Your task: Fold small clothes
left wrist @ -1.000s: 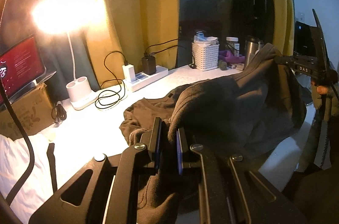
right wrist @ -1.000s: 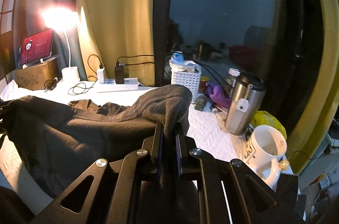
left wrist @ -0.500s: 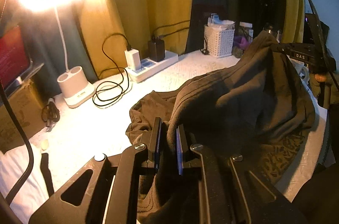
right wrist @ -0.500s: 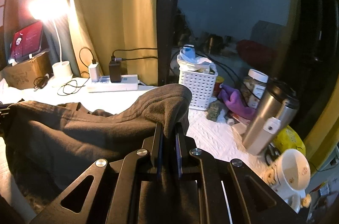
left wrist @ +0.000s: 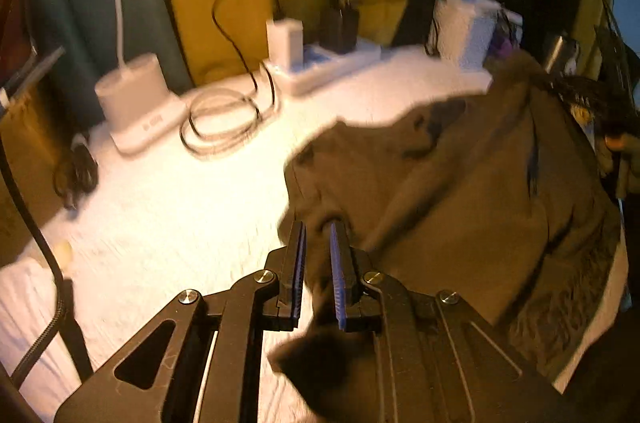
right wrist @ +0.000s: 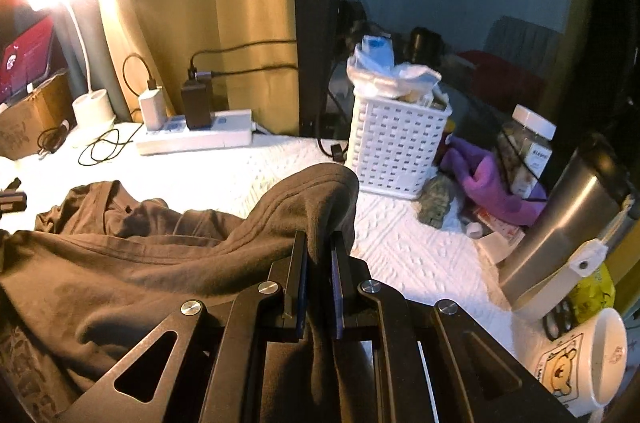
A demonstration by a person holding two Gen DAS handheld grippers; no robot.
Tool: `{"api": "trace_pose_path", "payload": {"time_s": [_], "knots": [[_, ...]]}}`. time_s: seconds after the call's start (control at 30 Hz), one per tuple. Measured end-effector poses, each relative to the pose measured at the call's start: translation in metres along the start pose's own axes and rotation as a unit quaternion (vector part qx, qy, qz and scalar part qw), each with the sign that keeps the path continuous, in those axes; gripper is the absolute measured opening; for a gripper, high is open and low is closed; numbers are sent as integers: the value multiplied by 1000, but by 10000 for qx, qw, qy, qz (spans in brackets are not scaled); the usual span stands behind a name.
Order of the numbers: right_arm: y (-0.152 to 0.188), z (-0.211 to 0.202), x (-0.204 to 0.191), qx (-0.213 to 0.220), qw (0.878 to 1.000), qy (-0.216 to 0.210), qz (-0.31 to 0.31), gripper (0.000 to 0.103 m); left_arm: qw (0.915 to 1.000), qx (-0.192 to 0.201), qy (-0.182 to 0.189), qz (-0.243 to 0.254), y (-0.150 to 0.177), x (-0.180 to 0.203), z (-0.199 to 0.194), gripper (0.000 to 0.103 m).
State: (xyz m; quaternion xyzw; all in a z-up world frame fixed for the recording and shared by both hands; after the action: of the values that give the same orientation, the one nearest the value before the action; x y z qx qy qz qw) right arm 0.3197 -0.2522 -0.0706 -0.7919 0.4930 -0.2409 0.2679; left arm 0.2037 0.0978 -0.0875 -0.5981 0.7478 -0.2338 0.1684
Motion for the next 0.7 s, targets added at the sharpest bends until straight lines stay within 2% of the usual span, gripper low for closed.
{"api": "trace_pose_path", "payload": {"time_s": [0.03, 0.1, 0.2, 0.27, 0.3, 0.33, 0.47, 0.5, 0.57, 0.6, 0.63, 0.7], "knots": [[1, 2, 1, -23, 10000, -3, 10, 10, 9999, -126, -20, -16, 4, -1, 3, 21], [3, 6, 4, -54, 10000, -4, 52, 10, 9995, -298, -30, -96, 15, -3, 4, 29], [6, 5, 7, -57, 9999, -2, 114, 10, 9991, -305, 85, -275, 26, -5, -5, 29], [7, 2, 7, -41, 9999, 0, 116, 10, 9987, -262, 164, -403, 32, -5, -11, 34], [8, 0, 7, -23, 9999, 1, 121, 10, 9985, -252, 210, -449, 33, -6, -12, 43], [8, -2, 7, -6, 9999, 3, 131, 10, 9981, -260, 267, -483, 36, -6, -12, 47], [12, -9, 9, 34, 9998, -6, 174, 10, 9975, -354, 296, -534, 45, -4, -1, 47], [13, -11, 9, 34, 9998, -4, 174, 10, 9976, -349, 258, -534, 47, -3, -1, 47], [15, -15, 8, 63, 9998, 1, 174, 10, 9985, -243, 178, -466, 48, 1, -4, 31], [16, -18, 9, 80, 9998, 6, 178, 10, 9988, -222, 134, -420, 49, 4, -6, 19], [17, -22, 9, 97, 9998, 17, 193, 10, 9993, -137, 27, -337, 49, 8, -12, 13], [19, -27, 11, 127, 9997, 38, 217, 10, 9997, 104, -145, -147, 47, 16, -24, 10]]}}
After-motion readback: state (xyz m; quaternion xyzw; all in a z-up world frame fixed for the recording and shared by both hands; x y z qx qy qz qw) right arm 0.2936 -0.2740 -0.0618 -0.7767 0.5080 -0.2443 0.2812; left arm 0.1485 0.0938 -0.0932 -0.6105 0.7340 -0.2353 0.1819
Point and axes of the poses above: each gripper's, at about its wrist camera, not at the fingertips, and z roughly the way its jaws point, x to its right, y to its underside, the point moved 2 cm from there along z, roughly the way its jaws point, and after that the axes turned 6 degrees about -x, right-handed, at the moved point
